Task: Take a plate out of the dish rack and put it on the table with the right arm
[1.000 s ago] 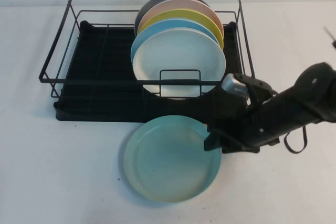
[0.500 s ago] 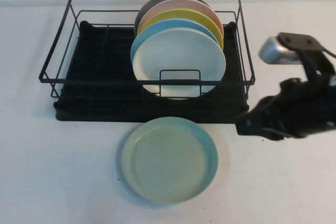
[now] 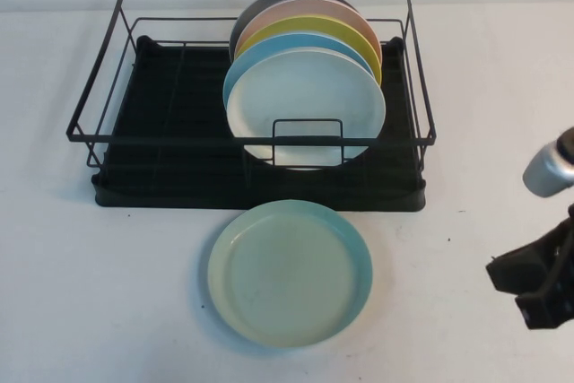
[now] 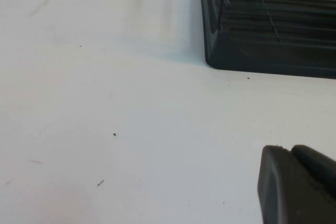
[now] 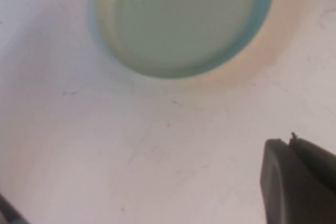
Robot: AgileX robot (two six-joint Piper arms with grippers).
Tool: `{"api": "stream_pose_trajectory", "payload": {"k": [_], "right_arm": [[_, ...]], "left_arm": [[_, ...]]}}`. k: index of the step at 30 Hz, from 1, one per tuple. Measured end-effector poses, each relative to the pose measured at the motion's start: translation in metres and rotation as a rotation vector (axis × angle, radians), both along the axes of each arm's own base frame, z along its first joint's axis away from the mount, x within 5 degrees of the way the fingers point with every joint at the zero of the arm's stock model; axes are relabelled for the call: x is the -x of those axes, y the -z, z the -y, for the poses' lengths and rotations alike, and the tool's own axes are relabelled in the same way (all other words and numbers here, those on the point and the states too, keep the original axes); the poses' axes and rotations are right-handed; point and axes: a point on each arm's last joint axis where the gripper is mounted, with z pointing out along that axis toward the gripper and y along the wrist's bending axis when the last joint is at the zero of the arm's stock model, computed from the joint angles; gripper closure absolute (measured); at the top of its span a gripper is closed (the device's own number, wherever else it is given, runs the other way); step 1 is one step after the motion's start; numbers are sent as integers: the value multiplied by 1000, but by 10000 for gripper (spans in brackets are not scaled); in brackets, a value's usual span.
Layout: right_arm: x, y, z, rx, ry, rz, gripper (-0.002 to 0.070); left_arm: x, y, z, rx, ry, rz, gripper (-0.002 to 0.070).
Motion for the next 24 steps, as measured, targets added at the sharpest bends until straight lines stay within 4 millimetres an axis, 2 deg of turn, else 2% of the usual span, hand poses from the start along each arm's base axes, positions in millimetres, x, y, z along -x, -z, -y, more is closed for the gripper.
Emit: {"api": "stream_pose_trajectory", "payload": {"k": [6, 10, 15, 21, 24], "right_arm": [[9, 35, 25, 42, 112, 143, 694], [32, 70, 57, 26, 291, 241, 694], [60, 97, 87, -18, 515, 477, 694], [86, 123, 102, -57, 655, 717, 694], [96, 125, 102, -88, 666, 806, 694]], "left_arm": [[0, 0, 0, 0, 0, 0, 679], [0, 0, 0, 0, 0, 0, 679], [0, 0, 0, 0, 0, 0, 679], [0, 0, 0, 0, 0, 0, 679], [0, 0, 0, 0, 0, 0, 679]]}}
